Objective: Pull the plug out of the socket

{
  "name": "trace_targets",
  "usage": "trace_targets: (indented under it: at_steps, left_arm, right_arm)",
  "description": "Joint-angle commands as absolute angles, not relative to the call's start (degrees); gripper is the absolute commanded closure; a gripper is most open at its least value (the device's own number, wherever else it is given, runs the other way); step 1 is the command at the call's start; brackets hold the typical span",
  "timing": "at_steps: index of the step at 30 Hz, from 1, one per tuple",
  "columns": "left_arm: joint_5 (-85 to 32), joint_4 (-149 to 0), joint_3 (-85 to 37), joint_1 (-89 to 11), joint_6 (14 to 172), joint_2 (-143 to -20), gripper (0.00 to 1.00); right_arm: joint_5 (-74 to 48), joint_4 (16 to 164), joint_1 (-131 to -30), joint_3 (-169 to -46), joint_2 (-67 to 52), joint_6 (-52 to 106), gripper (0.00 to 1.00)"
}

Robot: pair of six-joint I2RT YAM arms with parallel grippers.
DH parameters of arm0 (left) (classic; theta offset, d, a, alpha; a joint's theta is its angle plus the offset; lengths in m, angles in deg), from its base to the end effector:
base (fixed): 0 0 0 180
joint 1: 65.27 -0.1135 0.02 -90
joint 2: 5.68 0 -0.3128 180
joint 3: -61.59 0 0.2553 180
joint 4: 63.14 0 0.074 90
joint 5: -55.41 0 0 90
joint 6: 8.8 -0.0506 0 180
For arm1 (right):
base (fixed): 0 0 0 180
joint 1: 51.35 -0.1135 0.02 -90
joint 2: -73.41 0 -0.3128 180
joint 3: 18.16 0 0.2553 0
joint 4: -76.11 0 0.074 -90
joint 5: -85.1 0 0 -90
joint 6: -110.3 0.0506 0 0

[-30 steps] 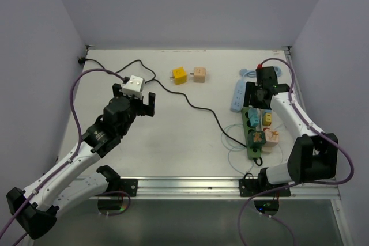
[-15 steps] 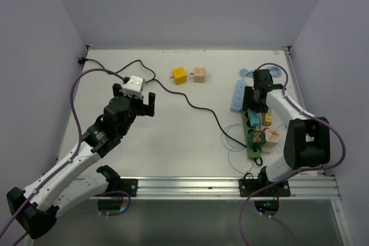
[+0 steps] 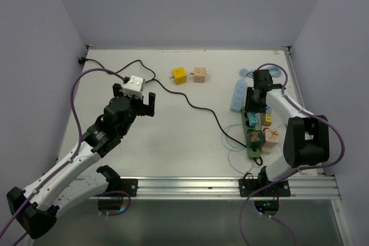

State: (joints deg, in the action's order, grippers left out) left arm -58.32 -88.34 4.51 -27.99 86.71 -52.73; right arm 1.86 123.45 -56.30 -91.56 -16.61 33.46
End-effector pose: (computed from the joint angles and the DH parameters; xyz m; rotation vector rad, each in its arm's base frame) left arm 0.1511 -0.0894 0.3554 0.2135 1.8026 -0.1495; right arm 0.3186 0.0216 0.2416 0.2279 2.6647 -0.0587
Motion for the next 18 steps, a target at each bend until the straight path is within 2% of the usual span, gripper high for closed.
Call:
trace_targets:
  at_steps: [1,3,4,5,10,18]
  left_arm:
    - [-58.2,-86.9,3.7,-27.8,87.3,-52.9,0.00]
    - [-58.0,-86.7,3.8,-27.8,87.3,-53.1,0.00]
    - [-57.7,-86.8,3.6,-27.8,87.4,-53.1,0.00]
    - [-57.2,-86.9,3.6,-27.8,87.7,-53.2,0.00]
    - [-53.2,-86.5,3.3,-27.8,88.8,-53.8,0.00]
    - [-46.8,-91.8,-3.6,-28.4,94.3,-61.5,0.00]
  right_arm:
    - [0.7,124.0,-56.5,-92.9,-17.9,33.4,0.59]
    - [0.4,124.0,-56.4,-92.9,-18.1,33.4,0.62]
    - [1.2,124.0,-56.5,-93.0,-18.2,33.4,0.66]
    - [1.6,124.2,-56.7,-93.3,-18.3,33.5,0.74]
    - [-0.2,124.8,-56.8,-94.2,-15.5,34.1,0.92]
    - [-2.8,124.5,-57.8,-94.2,-6.6,33.9,0.97]
